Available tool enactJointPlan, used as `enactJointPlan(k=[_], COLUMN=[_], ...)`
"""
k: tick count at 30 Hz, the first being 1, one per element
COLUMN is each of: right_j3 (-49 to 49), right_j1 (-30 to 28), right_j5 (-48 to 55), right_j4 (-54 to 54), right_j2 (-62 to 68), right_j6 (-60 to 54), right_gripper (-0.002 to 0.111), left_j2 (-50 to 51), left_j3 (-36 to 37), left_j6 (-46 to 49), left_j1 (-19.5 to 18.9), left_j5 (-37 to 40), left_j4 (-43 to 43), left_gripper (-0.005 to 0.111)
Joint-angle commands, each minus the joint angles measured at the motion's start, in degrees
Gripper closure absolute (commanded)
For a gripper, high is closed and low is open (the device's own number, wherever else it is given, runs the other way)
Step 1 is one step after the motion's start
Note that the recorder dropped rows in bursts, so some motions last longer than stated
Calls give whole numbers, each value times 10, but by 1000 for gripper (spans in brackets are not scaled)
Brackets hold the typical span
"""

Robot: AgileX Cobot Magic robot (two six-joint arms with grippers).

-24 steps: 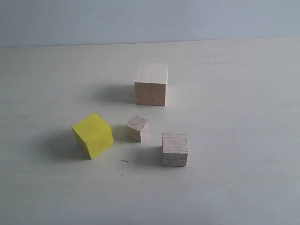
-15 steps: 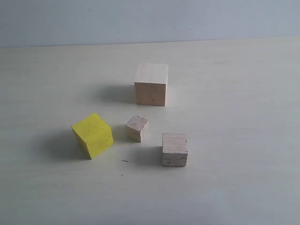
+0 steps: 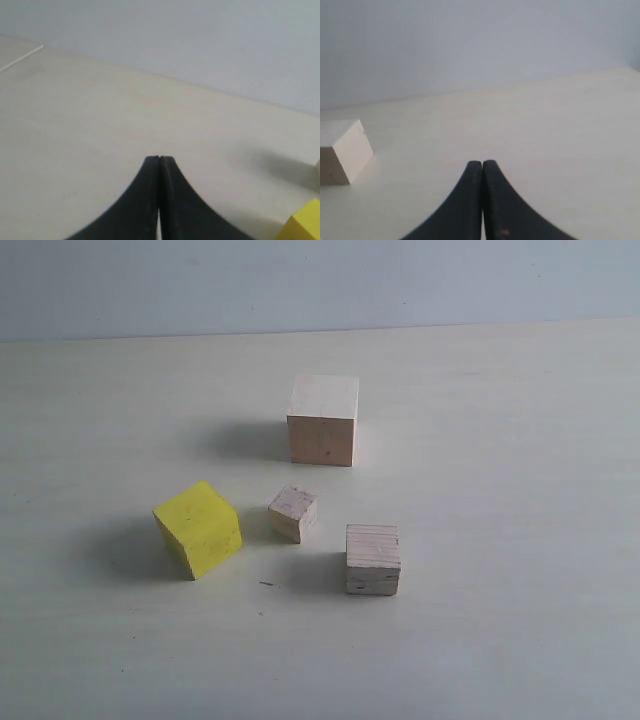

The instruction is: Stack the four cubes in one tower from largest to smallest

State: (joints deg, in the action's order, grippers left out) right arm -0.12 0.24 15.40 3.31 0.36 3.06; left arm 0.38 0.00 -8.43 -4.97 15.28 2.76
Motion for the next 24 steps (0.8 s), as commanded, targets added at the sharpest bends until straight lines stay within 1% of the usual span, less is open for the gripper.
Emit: enactJointPlan(k=[1, 4, 9, 12, 14, 17, 18, 19, 20, 22, 23, 24], right_j3=[1, 1, 1, 1, 1, 1, 1, 0, -10, -45, -95, -117], right_j1=[-2, -2, -2, -2, -2, -2, -2, -2, -2, -2, -2, -2], right_j5=[-116, -162, -168, -193, -234, -353, -393, -410, -411, -380, -337, -325], right_j4=[2, 2, 2, 2, 2, 10, 21, 28, 30, 32, 30, 25], right_j2=[-4, -4, -4, -4, -4, -4, -4, -4, -4, 0, 31, 52], right_j6=[-1, -1, -1, -1, -1, -1, 5, 21, 31, 35, 44, 46], right_gripper=[108, 108, 108, 108, 108, 108, 108, 108, 108, 108, 108, 108], left_j2=[-4, -4, -4, -4, -4, -4, -4, -4, -4, 0, 30, 51], left_j3=[0, 0, 0, 0, 0, 0, 0, -3, -16, -46, -83, -106], left_j6=[-2, -3, -3, -3, 13, 26, 21, 20, 20, 19, 18, 21], left_j1=[4, 4, 4, 4, 4, 4, 4, 4, 4, 4, 4, 4], left_j5=[-108, -133, -133, -133, -156, -221, -232, -232, -229, -224, -223, -221], left_j4=[0, 0, 0, 0, 0, 0, 0, 0, 0, 0, 0, -1], left_gripper=[107, 107, 107, 107, 107, 107, 107, 107, 107, 107, 107, 107])
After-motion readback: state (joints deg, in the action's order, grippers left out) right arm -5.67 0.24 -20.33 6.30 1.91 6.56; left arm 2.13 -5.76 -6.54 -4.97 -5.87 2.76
